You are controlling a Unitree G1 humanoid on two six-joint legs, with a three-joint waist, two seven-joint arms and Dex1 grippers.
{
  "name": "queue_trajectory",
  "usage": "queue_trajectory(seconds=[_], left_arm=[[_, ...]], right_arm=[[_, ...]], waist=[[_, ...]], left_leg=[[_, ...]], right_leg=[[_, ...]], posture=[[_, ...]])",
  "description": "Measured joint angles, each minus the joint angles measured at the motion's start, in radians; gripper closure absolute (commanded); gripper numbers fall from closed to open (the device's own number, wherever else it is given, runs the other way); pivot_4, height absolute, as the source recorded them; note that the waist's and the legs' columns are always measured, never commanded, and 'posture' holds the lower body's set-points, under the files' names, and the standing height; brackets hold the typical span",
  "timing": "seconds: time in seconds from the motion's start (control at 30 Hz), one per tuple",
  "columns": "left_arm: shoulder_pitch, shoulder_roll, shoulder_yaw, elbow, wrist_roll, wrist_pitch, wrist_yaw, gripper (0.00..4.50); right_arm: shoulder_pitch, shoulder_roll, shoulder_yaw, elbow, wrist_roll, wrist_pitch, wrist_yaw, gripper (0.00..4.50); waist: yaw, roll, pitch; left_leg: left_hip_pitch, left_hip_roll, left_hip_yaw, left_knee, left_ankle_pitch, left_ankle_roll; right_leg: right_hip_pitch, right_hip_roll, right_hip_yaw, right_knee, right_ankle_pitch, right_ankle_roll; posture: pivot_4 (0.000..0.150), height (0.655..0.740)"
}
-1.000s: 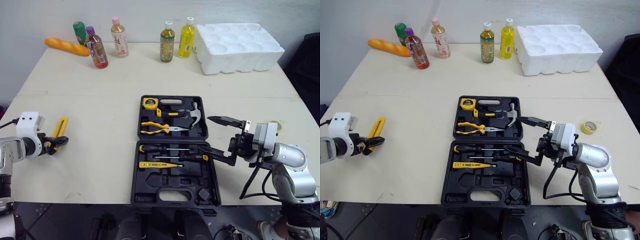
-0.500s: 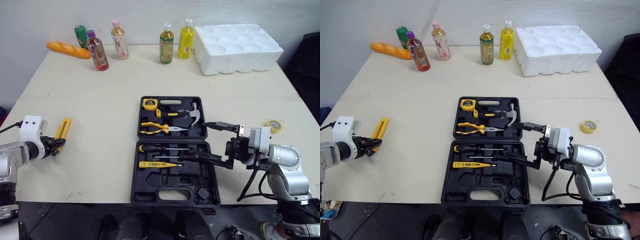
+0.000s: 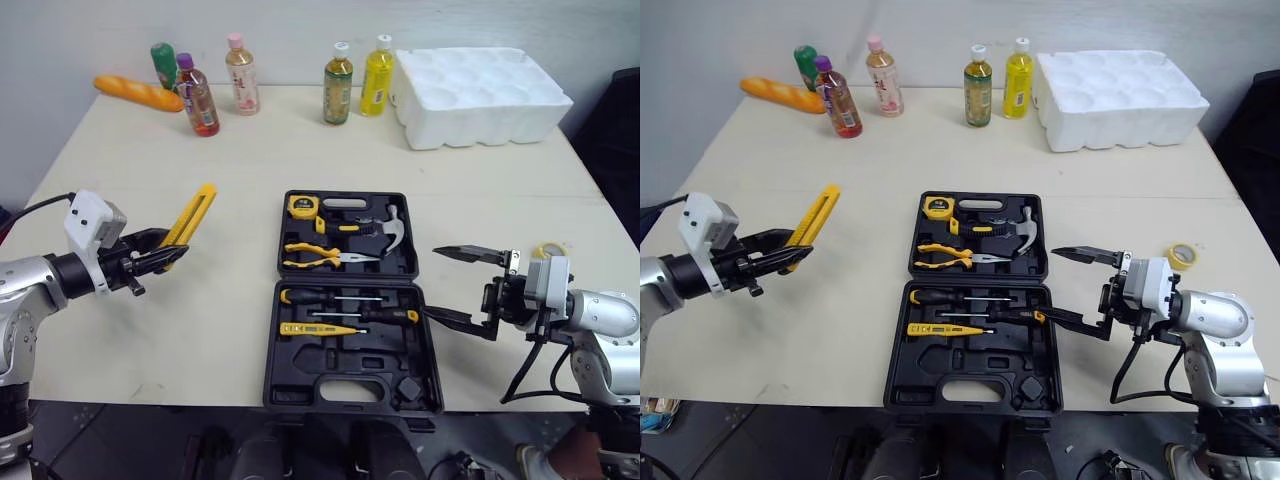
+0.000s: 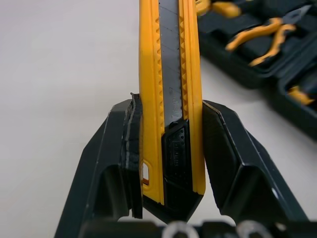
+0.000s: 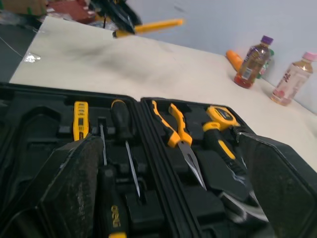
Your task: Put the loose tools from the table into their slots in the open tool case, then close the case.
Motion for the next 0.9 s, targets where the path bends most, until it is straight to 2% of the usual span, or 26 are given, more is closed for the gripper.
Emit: queue_trajectory(seconds=[0.1,0.23,0.53,0.67,0.9], left_arm=[[-0.024,0.002,-0.084,-0.064,-0.024,0.002,-0.075,3.24],[-0.069,0.000,-0.253,-0.246,-0.109,0.077,-0.171,3.24],[-0.177,-0.133,-0.487,-0.377,-0.143,0.165,-0.141,3.24],[-0.185,-0.149,-0.632,-0.384,-0.082,0.169,-0.140,3.24],[-0.199,-0.169,-0.749,-0.367,0.088,0.120,-0.088,3.24]], right_arm=[[0.041,-0.032,-0.014,-0.012,0.000,0.007,0.010,0.00],[0.088,-0.095,-0.045,-0.075,0.007,0.024,0.037,0.00],[0.153,-0.132,-0.111,-0.126,0.033,0.084,0.045,0.00],[0.180,-0.132,-0.117,-0.163,0.033,0.108,0.028,0.00],[0.251,-0.125,-0.149,-0.179,0.031,0.105,0.013,0.00]], waist=[[0.003,0.000,0.000],[0.008,0.000,0.000],[0.012,-0.001,0.000],[0.019,-0.001,0.001],[0.036,-0.001,0.001]], left_leg=[[0.000,0.000,0.000,0.000,0.000,0.000],[0.000,-0.001,-0.001,0.001,0.000,0.001],[0.000,0.000,-0.001,0.002,0.000,0.002],[0.000,0.000,-0.001,0.003,0.001,0.002],[0.000,-0.001,-0.003,0.003,0.001,0.003]], right_leg=[[0.000,0.000,0.000,0.000,0.000,0.000],[0.002,0.000,0.000,-0.001,0.000,0.000],[0.003,0.001,0.000,-0.002,0.000,0.000],[0.003,0.002,0.000,-0.003,0.000,0.000],[0.005,0.002,-0.001,-0.005,0.000,0.001]], posture=[[0.150,0.7400],[0.150,0.7400],[0.150,0.7400],[0.150,0.7400],[0.150,0.7400]])
